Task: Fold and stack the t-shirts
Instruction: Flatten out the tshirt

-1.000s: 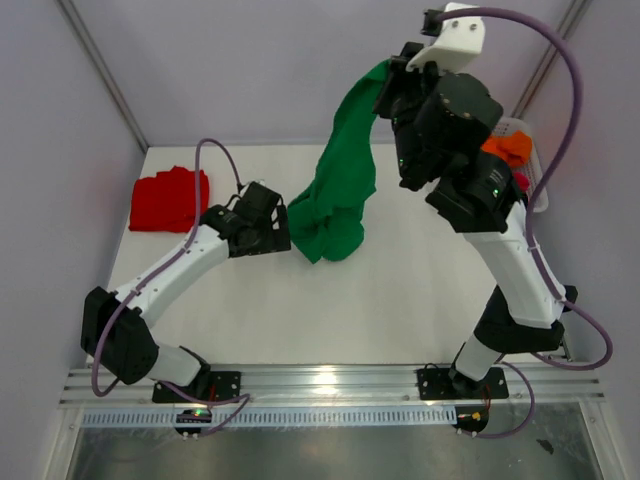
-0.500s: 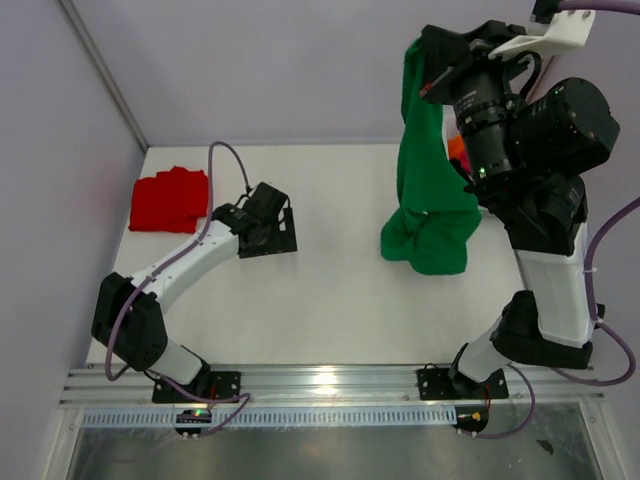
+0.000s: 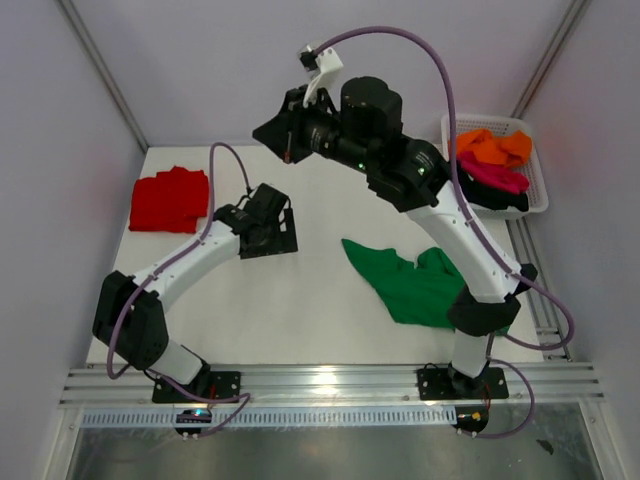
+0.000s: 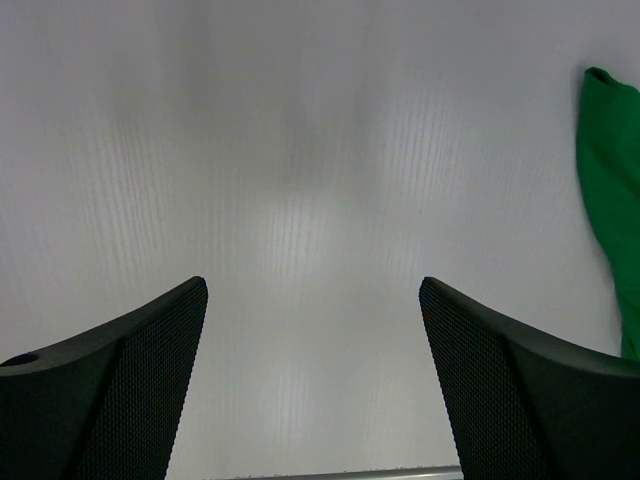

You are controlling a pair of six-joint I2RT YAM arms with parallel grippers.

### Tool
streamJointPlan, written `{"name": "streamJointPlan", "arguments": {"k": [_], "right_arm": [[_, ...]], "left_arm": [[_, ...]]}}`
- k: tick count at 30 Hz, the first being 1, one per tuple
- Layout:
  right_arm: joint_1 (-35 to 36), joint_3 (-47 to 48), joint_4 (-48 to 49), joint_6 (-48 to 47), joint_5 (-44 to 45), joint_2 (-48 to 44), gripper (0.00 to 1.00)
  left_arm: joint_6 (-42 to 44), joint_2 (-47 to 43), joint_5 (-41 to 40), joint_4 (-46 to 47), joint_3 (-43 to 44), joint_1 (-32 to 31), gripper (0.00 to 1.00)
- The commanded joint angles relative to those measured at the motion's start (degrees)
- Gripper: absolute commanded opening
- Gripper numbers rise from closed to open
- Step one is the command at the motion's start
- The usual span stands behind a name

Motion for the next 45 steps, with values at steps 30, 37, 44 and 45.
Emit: {"name": "streamJointPlan", "arguments": {"k": [30, 37, 44, 45], "right_arm": [[-0.35, -76.4, 7.71, 12.02, 33.5, -9.64, 0.62], [-0.79, -70.78, 10.27, 7.81, 34.9, -0.06, 0.63], [-1.84, -65.24, 11.85, 4.2, 39.56, 6.89, 0.63], [-2.45, -64.62, 11.77, 3.76, 40.52, 7.51, 0.62]], "left_arm": [[-0.24, -0.38, -1.92, 0.07, -0.02, -0.14, 0.88], [0.46, -2.84, -4.38, -1.78, 0.15, -0.14, 0.88], [0.64, -5.92, -4.91, -3.79, 0.59, -0.14, 0.89], [0.55, -6.79, -4.91, -4.32, 0.86, -0.14, 0.89]]}}
